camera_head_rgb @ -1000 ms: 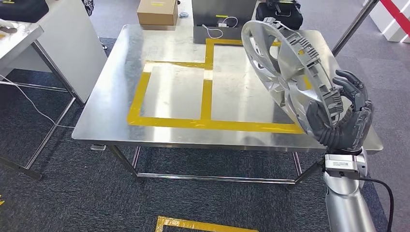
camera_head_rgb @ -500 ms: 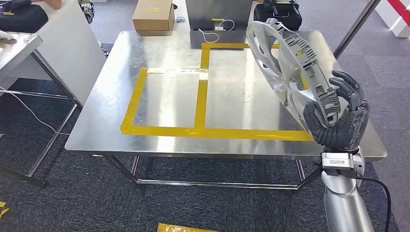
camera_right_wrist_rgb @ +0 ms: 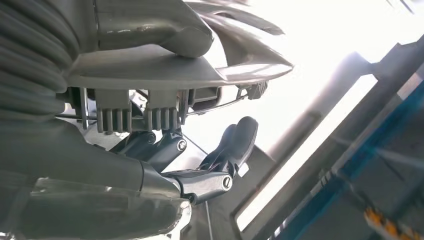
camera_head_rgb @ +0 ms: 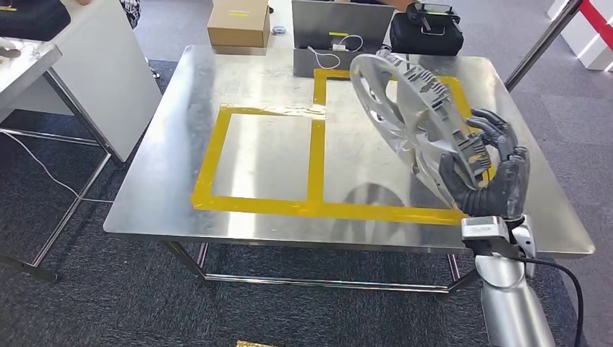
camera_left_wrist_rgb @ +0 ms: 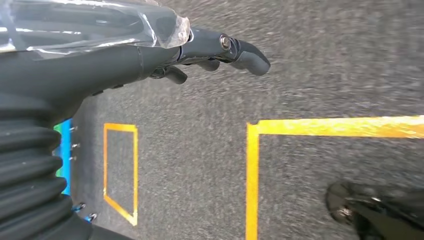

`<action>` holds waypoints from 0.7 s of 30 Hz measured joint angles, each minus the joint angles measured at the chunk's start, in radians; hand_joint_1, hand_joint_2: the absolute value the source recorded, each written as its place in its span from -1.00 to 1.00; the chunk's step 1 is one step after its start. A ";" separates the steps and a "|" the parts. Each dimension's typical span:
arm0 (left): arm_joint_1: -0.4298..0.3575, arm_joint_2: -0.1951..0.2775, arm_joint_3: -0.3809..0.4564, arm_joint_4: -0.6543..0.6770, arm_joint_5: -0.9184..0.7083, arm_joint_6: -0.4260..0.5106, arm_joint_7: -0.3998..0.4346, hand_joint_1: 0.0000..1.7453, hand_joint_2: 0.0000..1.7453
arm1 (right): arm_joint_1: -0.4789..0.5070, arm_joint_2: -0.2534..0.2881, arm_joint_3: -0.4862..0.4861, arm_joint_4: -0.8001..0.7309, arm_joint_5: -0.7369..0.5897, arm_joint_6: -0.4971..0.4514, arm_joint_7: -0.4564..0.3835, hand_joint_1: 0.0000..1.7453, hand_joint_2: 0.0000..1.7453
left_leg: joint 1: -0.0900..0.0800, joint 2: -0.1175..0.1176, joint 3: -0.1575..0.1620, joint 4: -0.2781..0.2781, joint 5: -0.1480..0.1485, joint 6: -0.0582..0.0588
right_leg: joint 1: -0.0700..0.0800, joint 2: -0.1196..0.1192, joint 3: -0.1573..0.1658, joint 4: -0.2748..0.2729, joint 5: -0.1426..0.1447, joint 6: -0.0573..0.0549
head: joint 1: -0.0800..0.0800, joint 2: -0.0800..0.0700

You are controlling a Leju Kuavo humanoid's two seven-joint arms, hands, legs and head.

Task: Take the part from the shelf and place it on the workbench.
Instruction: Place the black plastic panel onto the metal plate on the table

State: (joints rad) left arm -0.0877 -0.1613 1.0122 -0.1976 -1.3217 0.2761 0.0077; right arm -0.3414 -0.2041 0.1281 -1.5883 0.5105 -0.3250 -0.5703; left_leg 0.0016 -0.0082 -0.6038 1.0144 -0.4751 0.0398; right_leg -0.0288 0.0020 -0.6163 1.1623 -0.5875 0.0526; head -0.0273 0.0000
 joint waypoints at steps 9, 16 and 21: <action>-0.003 0.001 -0.002 0.000 -0.029 -0.027 -0.031 -1.00 1.00 | -0.294 0.014 0.288 0.730 0.481 0.404 0.362 1.00 1.00 | -0.011 -0.024 0.025 0.002 -0.018 -0.005 | 0.012 -0.006 0.018 -0.139 0.119 -0.030 | 0.003 0.000; -0.001 0.004 -0.003 0.000 -0.040 -0.024 -0.026 -1.00 1.00 | -0.451 0.081 0.352 1.065 0.493 0.451 0.514 1.00 1.00 | -0.008 -0.017 0.073 -0.011 -0.040 -0.022 | 0.018 0.004 0.056 -0.143 0.100 -0.033 | 0.002 0.000; -0.005 0.005 -0.005 0.000 -0.040 -0.019 -0.027 -1.00 1.00 | -0.497 0.091 0.359 1.146 0.496 0.444 0.519 0.00 0.00 | -0.008 -0.012 0.097 -0.011 -0.055 -0.027 | 0.019 0.007 0.084 -0.142 0.086 -0.037 | 0.002 0.000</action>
State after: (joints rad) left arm -0.0922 -0.1565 1.0067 -0.1976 -1.3615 0.2566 -0.0193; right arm -0.8386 -0.1135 0.4872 -0.4421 1.0069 0.1192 -0.0515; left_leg -0.0069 -0.0206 -0.5072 1.0031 -0.5298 0.0131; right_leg -0.0100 0.0090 -0.5324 1.0198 -0.5016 0.0158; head -0.0249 0.0000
